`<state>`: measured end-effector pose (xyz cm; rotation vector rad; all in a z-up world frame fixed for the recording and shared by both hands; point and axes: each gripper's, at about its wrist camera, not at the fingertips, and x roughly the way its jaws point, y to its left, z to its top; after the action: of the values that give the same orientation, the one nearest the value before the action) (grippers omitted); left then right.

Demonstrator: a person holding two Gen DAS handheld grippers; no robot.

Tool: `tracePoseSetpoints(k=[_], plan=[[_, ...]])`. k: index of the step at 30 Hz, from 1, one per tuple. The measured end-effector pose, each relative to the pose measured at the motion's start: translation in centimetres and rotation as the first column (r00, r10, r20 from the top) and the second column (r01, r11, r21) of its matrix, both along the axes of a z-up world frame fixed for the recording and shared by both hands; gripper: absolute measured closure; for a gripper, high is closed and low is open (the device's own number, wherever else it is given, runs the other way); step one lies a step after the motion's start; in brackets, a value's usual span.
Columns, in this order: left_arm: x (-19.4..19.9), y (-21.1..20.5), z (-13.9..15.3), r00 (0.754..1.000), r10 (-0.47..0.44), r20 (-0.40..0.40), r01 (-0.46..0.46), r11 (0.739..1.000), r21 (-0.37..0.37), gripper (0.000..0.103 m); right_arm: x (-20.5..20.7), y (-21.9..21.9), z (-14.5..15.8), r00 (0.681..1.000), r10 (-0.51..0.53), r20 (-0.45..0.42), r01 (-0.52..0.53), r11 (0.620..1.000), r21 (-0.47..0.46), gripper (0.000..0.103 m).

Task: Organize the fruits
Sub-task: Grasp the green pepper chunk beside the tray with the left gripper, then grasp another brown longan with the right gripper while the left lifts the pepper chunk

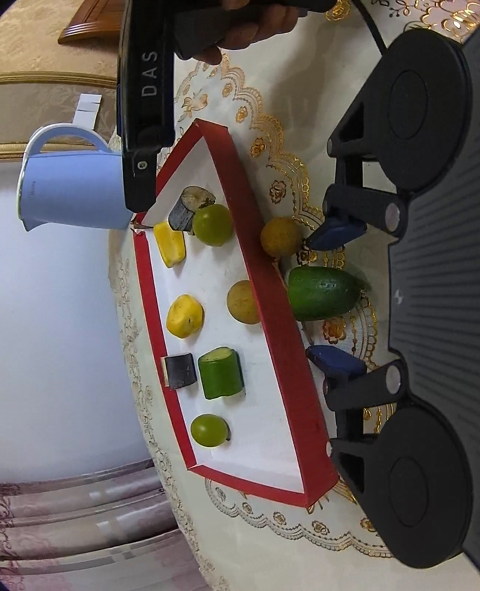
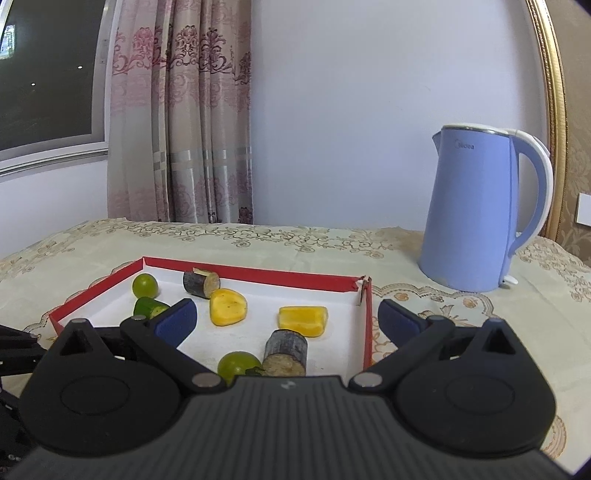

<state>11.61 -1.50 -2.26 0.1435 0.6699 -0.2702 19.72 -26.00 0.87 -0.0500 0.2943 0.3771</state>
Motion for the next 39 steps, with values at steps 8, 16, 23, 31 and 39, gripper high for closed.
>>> tracePoseSetpoints(k=[8, 16, 23, 31, 39], plan=[[0.0, 0.4, 0.3, 1.000, -0.010, -0.027, 0.009, 0.998, -0.066, 0.073, 0.0, -0.2, 0.2, 1.000, 0.024, -0.002, -0.024, 1.000, 0.009, 0.000], [-1.0, 1.7, 0.7, 0.999, 0.028, 0.018, -0.027, 0.997, -0.076, 0.073, -1.1, -0.3, 0.9, 0.998, 0.060, -0.006, -0.061, 0.998, -0.032, 0.001], [-1.9, 3.7, 1.0, 0.993, 0.093, 0.067, -0.086, 0.991, -0.105, 0.073, -3.7, 3.8, -0.6, 0.971, 0.220, -0.089, -0.234, 0.949, -0.210, 0.036], [-1.9, 5.5, 1.7, 0.980, 0.165, 0.112, -0.146, 0.976, -0.160, 0.073, -4.6, 6.3, -2.5, 0.939, 0.295, -0.179, -0.337, 0.898, -0.285, 0.062], [-1.9, 5.7, 1.3, 0.980, 0.160, 0.117, -0.137, 0.974, -0.179, 0.073, -3.8, 7.0, -3.3, 0.925, 0.301, -0.232, -0.362, 0.885, -0.294, 0.067]])
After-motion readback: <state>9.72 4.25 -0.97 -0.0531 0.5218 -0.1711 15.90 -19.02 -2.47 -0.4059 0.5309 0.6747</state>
